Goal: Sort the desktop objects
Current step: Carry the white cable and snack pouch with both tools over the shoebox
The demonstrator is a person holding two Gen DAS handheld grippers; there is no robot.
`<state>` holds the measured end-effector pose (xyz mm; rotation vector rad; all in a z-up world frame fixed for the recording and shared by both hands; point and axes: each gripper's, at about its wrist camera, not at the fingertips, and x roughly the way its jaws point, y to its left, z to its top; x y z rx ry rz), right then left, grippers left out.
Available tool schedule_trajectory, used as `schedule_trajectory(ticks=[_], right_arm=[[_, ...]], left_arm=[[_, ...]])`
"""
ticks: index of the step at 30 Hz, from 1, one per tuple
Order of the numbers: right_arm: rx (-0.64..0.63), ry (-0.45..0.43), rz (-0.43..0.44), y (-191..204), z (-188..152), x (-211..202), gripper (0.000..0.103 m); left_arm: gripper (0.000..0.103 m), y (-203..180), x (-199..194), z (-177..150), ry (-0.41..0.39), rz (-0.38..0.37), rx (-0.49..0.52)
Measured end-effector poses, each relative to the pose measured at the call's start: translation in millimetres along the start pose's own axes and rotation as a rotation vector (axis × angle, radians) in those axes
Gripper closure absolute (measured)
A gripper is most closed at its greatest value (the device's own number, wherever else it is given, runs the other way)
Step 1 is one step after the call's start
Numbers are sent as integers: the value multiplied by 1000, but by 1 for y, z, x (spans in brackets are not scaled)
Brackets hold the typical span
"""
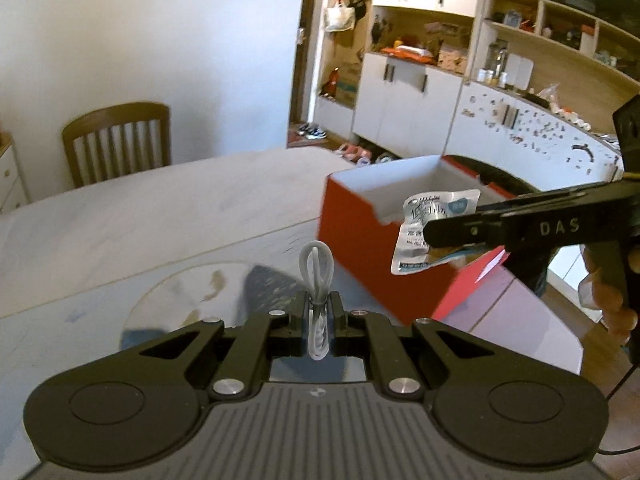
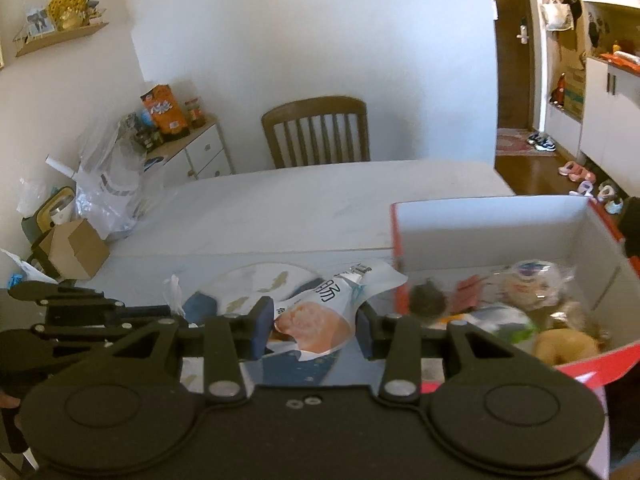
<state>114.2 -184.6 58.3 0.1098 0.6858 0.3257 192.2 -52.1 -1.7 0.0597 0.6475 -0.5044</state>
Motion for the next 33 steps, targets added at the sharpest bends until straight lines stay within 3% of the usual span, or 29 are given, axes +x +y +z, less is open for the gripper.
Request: schedule_trajectory(ticks=[18,33], right_arm=[[41,-56,-65,-91,-8,-48,61],[50,-65,-72,-146,1,-49,61]], left_arm=[[95,-89,37,50,-51,-66,65],[95,-125,89,91,-25,-75,85]])
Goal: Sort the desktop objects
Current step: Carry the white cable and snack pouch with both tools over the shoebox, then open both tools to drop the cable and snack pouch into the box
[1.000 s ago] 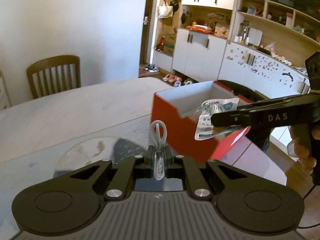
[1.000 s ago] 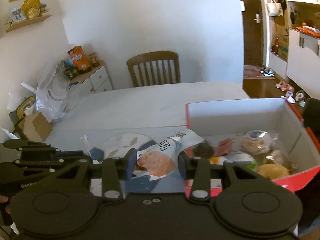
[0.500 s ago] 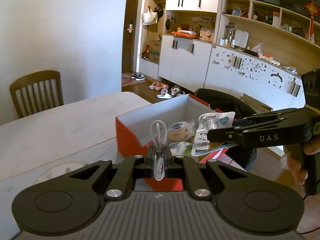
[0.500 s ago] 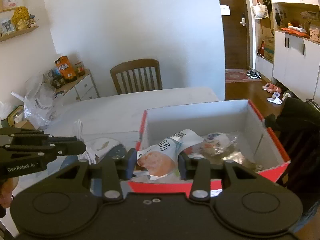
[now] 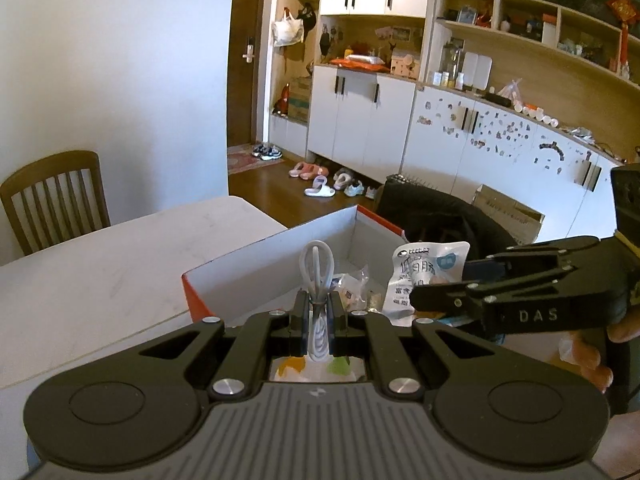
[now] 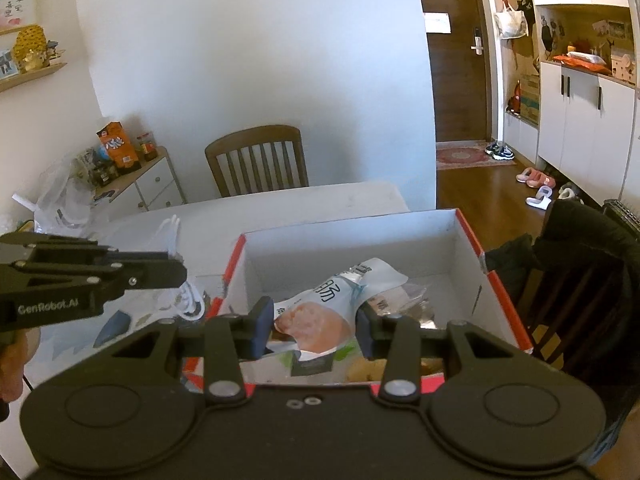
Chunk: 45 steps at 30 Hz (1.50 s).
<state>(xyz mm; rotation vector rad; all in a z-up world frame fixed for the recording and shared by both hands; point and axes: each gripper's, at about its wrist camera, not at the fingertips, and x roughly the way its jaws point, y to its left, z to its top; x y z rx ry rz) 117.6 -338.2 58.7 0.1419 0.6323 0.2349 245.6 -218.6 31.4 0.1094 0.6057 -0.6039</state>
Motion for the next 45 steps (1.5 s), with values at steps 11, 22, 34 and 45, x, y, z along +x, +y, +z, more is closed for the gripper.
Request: schedule_trajectory(ticks=[11,22,34,45], right_arm=[[-8,59,20,-20,2,26,61],[-85,114,22,-17,-3,57,61],[-127,199,21,-21,-9,94,61],[-132,250,10,-28,-14,105,58]], left_arm=[[95,8,61,8,137,28,3],[95,12,121,12,272,62,53],[95,16,165,8,406,79,75],[95,20,188,4,516,77,64]])
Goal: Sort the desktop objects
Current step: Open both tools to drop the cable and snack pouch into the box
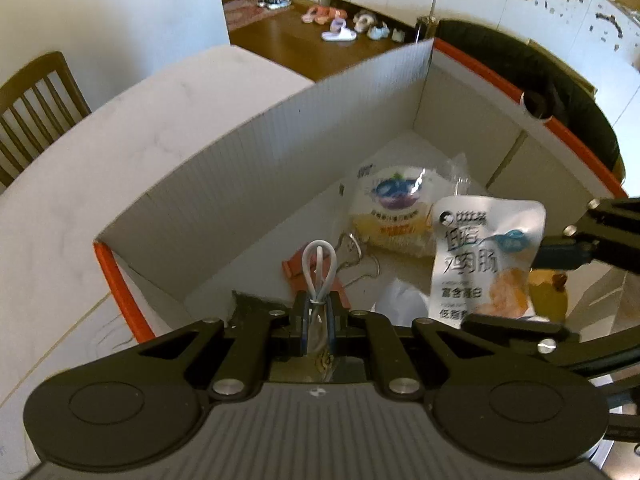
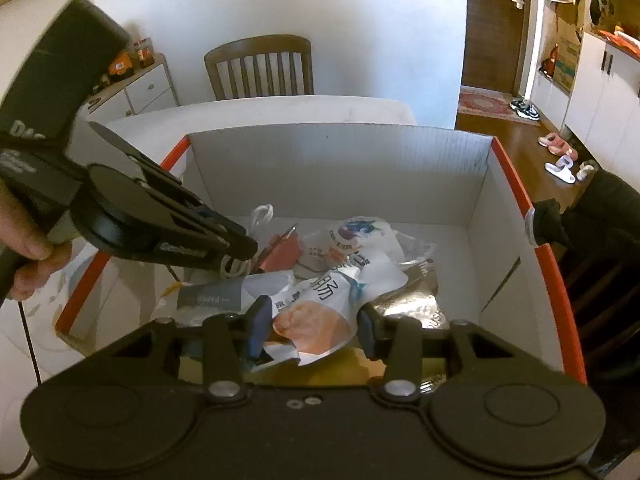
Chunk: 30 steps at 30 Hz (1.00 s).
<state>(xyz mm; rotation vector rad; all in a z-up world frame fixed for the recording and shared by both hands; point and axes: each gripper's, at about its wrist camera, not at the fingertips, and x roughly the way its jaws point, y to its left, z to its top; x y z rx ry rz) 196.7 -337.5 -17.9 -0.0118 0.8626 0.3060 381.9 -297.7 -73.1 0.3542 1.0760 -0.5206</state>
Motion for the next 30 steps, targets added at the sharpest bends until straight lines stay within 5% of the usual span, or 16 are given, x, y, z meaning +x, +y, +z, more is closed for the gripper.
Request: schedule_trajectory(ticks=[12,30], right_arm=[[-48,5,-27,-2,0,-7,28],[19,-82,15,-17,-3,-45,21]], left_arm=[[94,-3,-2,-9,14,-18,4],[90,1,-46,-32,-111,-81,-60]])
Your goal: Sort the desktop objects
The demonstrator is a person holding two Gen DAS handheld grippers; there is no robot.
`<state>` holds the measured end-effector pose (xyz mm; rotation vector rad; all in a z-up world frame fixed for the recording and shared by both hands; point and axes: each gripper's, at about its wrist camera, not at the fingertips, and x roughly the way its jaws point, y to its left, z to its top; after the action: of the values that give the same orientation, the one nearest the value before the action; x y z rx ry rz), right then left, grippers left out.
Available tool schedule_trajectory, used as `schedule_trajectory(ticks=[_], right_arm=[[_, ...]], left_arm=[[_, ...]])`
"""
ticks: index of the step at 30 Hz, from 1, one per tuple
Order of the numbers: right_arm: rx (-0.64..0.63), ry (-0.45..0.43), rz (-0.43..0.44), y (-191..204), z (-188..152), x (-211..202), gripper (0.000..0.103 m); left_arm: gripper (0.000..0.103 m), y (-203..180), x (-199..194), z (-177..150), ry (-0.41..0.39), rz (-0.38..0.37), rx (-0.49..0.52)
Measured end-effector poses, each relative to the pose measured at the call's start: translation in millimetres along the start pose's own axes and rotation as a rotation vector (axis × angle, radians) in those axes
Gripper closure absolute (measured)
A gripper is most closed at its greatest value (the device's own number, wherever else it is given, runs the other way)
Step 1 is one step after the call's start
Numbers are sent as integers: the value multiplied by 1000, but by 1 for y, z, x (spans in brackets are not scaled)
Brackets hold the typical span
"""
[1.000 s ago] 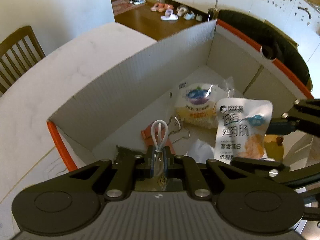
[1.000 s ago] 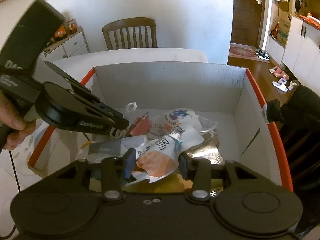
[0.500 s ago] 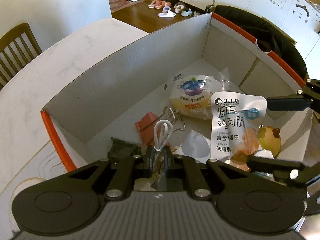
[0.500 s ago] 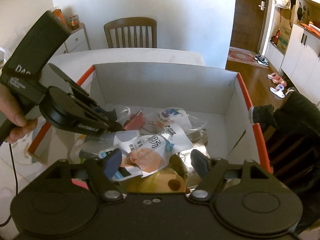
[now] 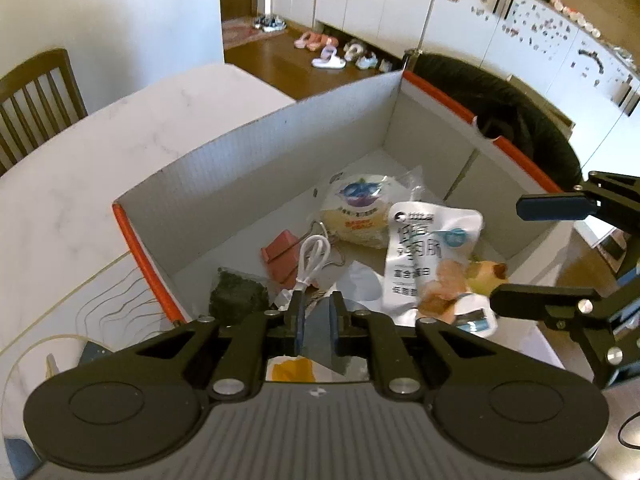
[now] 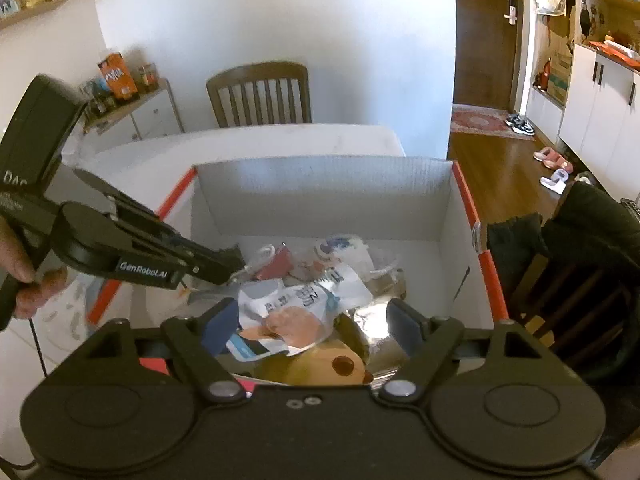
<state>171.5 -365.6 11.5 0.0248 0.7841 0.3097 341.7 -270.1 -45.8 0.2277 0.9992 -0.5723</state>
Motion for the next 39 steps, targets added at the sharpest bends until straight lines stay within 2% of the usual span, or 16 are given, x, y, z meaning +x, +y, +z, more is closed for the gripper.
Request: schedule_trajectory(ticks=[3,4,5,7,25,29,34,36,37,39], right_arm=[[-1,-15,6,0,1,-8,21],[-2,-20,7,0,1,-10,21],[-3,-25,8,1,1,-12,21],[-5,-35,7,2,1,-16,20],[2,-98,28,12,0,-37,12],[4,-112,35,17,0,-42,11],[-16,-142,31,27,1,-49,6],[-23,-158,25,31,0,-52,5],[-25,-164,23,32,0,-52,2],[-22,-172,17,34,-2,-53,1]], left_arm=[[77,-4,-12,-5,-35,1,2],[69,-6,-15,-6,-46,5,4],[53,-7,-19,-8,-58,7,3],[35,-9,-27,-10,-83,8,2],[31,-8,-70,-37,-206,50,-50],[20,-5,-82,-45,-239,59,-86],[14,-2,-94,-56,-276,87,-100],[7,-3,-98,-60,-290,106,-93],[1,-4,-99,-62,-295,112,-90],[0,-4,-103,-66,-305,112,-87]])
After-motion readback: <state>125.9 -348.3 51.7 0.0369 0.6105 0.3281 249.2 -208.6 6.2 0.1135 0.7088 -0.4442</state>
